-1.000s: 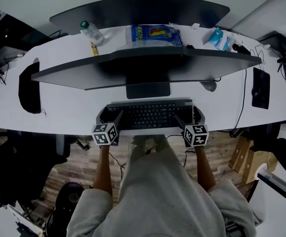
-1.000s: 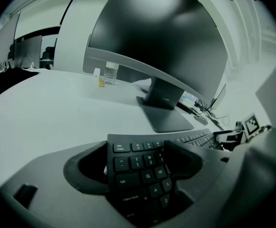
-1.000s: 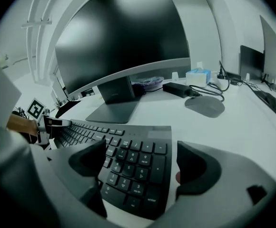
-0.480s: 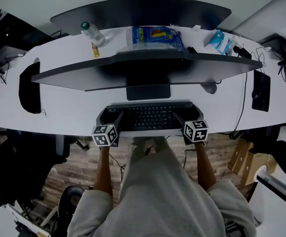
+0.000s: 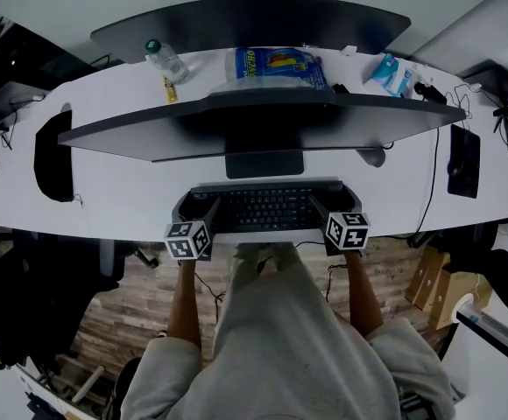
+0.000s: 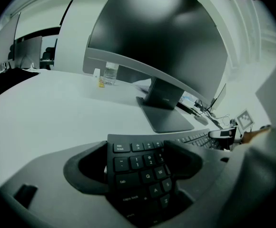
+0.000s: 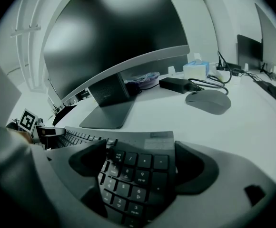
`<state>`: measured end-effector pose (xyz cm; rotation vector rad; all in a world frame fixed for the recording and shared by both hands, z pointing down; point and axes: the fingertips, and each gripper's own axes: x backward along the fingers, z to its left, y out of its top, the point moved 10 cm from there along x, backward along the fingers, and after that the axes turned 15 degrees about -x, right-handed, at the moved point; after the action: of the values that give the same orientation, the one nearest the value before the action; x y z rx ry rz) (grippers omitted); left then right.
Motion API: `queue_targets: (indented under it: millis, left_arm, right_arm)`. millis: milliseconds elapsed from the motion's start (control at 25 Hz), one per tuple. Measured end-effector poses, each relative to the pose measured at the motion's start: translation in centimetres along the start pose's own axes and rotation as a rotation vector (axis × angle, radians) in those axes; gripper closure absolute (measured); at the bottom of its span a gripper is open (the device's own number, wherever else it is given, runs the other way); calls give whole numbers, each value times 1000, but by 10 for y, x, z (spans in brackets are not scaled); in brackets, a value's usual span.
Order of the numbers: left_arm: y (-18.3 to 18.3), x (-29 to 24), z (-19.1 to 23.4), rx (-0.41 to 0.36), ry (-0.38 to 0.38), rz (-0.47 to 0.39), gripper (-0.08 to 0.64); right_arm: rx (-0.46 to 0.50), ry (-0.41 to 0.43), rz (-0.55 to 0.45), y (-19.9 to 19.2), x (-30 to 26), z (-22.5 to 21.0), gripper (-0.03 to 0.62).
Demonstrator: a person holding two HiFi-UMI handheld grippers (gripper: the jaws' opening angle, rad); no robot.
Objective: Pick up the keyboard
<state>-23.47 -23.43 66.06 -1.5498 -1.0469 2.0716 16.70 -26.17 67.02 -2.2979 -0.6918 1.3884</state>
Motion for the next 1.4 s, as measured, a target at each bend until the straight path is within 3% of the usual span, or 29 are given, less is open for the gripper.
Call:
queue_targets:
  millis: [640,1400]
  left_arm:
    - [4,5,-2,-7,7,-16,216]
    - [62,64,-13,-82,49,-211,216]
  right_arm:
    - [37,-18,-31,3,6,6,150]
    - [117,37,-215,47,66,45,150]
